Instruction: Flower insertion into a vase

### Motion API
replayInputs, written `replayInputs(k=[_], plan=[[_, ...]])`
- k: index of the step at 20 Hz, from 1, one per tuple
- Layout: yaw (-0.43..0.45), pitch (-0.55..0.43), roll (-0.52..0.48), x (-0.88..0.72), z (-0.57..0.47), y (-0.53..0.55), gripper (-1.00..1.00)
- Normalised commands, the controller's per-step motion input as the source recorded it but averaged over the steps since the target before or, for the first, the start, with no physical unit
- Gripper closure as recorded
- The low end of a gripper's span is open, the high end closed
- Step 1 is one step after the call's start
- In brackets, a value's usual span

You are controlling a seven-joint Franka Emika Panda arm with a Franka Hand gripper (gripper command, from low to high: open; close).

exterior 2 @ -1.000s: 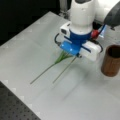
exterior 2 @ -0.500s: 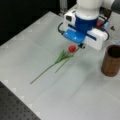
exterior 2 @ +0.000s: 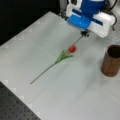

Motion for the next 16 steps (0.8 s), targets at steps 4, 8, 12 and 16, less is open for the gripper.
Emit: replayInputs(k=[4,8,12,16], plan=[[0.053,-0.102,0.061,-0.27,-0.03,0.08,1.0],[0.0,-0.078,0.045,-0.46,-0.05,0.26,1.0],[-0.079,-0.087,0.073,-0.57,-0.07,0.42,1.0],[-0.14,-0.116,0.095,-0.63,-0.13,0.46,1.0]])
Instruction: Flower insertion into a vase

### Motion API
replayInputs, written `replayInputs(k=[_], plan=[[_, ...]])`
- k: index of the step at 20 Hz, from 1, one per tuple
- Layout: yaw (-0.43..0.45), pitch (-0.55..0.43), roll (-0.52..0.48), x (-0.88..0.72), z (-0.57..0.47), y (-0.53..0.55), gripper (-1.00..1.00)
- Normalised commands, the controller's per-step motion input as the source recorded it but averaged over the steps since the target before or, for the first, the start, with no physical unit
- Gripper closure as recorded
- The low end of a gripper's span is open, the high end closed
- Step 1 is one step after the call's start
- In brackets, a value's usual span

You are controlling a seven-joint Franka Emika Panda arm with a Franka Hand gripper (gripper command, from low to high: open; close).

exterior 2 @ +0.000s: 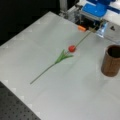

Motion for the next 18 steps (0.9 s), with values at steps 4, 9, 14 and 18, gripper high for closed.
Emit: replayInputs(k=[4,9,14,18], plan=[[-0.171,-0.123,0.095,-0.58,-0.16,0.4,1.0],[-0.195,-0.108,0.097,-0.47,-0.18,0.37,1.0],[-0.175,-0.046,0.104,-0.39,-0.14,0.39,1.0],[-0.117,-0.001,0.099,-0.36,-0.08,0.37,1.0]])
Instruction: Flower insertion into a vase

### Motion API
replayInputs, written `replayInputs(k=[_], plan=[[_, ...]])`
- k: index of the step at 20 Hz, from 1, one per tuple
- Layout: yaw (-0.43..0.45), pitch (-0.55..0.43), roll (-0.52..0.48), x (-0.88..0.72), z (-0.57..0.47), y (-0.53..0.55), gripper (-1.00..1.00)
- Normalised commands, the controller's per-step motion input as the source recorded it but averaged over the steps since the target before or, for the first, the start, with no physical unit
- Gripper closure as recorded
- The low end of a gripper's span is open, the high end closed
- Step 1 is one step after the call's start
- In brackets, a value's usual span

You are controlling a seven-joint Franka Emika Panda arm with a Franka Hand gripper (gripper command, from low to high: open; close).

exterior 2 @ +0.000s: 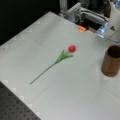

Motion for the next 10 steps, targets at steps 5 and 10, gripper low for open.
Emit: replayInputs(k=[5,10], plan=[[-0.014,0.038,0.047,-0.33,-0.04,0.23,1.0],[0.149,0.117,-0.055,-0.24,-0.02,0.01,1.0]])
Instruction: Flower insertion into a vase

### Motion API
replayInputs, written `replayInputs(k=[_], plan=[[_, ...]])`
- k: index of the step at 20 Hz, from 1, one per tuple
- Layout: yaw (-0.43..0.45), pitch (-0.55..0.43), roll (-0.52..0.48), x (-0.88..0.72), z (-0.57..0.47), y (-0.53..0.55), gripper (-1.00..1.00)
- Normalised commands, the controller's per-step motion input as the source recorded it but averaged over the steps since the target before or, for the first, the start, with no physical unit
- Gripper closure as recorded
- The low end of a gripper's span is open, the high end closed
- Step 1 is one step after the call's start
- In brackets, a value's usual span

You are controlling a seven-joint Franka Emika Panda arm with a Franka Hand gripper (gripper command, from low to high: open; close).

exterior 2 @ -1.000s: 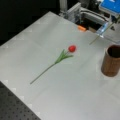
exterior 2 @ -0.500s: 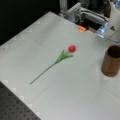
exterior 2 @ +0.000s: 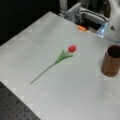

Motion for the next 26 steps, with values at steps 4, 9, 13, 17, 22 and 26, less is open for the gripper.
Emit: replayInputs(k=[4,9,13,17,22,26], plan=[[0.221,0.115,-0.061,-0.18,-0.03,-0.1,1.0],[0.125,0.173,0.016,-0.13,-0.01,-0.1,1.0],[0.006,0.387,0.109,-0.04,0.06,-0.06,1.0],[-0.099,0.448,0.188,0.11,0.07,0.07,1.0],[-0.084,0.504,0.098,0.15,0.13,0.15,1.0],[-0.061,0.554,0.028,0.19,0.18,0.18,1.0]])
